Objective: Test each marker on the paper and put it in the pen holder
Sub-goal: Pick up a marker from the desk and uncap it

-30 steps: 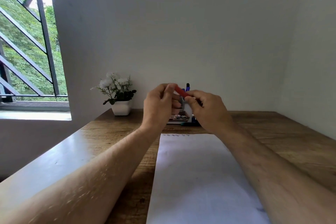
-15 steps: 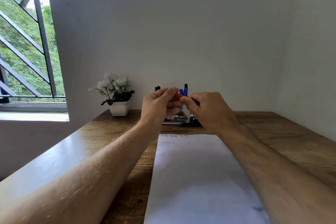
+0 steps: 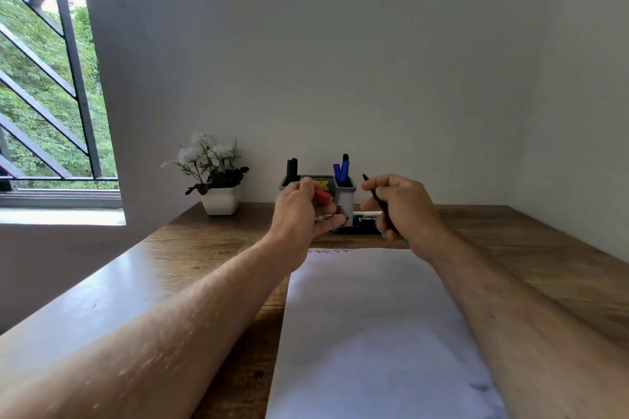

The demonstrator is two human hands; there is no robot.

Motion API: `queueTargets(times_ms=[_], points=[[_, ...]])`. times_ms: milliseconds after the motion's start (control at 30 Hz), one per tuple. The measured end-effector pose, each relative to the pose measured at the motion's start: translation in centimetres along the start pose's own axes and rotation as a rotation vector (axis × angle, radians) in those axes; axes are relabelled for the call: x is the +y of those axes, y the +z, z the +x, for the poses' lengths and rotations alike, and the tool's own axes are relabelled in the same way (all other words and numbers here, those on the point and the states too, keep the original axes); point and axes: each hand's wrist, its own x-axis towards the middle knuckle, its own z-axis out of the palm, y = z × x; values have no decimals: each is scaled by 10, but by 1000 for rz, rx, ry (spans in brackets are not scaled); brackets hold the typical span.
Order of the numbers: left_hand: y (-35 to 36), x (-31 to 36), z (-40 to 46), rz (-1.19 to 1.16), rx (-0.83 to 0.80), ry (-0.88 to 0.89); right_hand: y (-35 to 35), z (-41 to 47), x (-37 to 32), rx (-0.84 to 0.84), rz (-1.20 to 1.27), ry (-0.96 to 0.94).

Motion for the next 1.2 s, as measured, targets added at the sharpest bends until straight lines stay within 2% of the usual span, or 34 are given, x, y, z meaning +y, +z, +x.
queueTargets(times_ms=[100, 333, 467, 667, 767, 1200], points=[[2, -8, -2, 72, -1, -82, 0, 0, 2, -48, 144, 98], [2, -20, 3, 191, 52, -228, -2, -5, 4, -137, -5, 121], [2, -22, 5, 214, 63, -234, -2, -4, 6, -107, -159, 84], [2, -24, 7, 233, 71, -212, -3, -3, 13, -115, -165, 84], [2, -25, 6, 250, 60, -190, -2, -2, 17, -177, -175, 113], [1, -27, 7, 288, 59, -169, -2, -1, 21, -209, -402, 55]])
